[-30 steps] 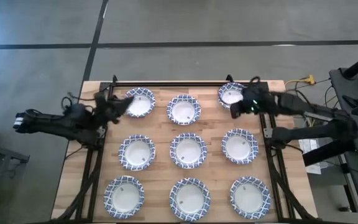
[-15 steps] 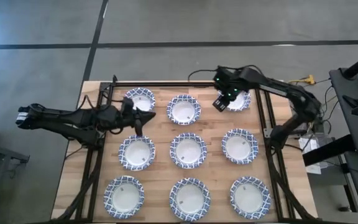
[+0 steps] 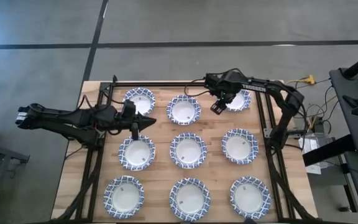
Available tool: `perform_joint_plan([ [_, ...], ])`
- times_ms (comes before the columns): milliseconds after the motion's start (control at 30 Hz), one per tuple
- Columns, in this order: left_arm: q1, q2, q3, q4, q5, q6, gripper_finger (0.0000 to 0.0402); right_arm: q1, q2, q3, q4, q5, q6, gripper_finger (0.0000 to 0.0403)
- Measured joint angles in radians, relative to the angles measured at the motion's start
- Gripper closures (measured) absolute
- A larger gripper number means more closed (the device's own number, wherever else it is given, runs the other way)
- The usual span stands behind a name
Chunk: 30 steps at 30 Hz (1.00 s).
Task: Nest bowls inside each other
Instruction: Stack the white patterned bowl on top of the other white patterned bowl
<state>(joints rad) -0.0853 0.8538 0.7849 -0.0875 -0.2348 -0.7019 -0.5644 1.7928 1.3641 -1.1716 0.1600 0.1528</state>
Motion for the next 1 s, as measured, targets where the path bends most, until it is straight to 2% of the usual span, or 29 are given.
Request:
perform_joint_plan([
  [300,0.0,-0.004,0.0,0.0,0.003,-0.001,0.0402,-0.018,0.049,-0.055,0.099,0.0,0.039,0.0243],
  [667,-0.001,0.001,-0.001,-0.001,0.01,-0.002,0.0402,-0.045,0.098,-0.071,0.107,-0.002,0.039,0.0266],
  [867,0.0,0.003,-0.002,-0.001,0.01,0.0,0.0402,-0.045,0.114,-0.072,0.104,-0.062,0.022,0.0314],
  [1000,0.0,0.005,-0.002,-0.001,0.01,0.0,0.0402,-0.045,0.116,-0.073,0.097,-0.061,0.022,0.0356],
])
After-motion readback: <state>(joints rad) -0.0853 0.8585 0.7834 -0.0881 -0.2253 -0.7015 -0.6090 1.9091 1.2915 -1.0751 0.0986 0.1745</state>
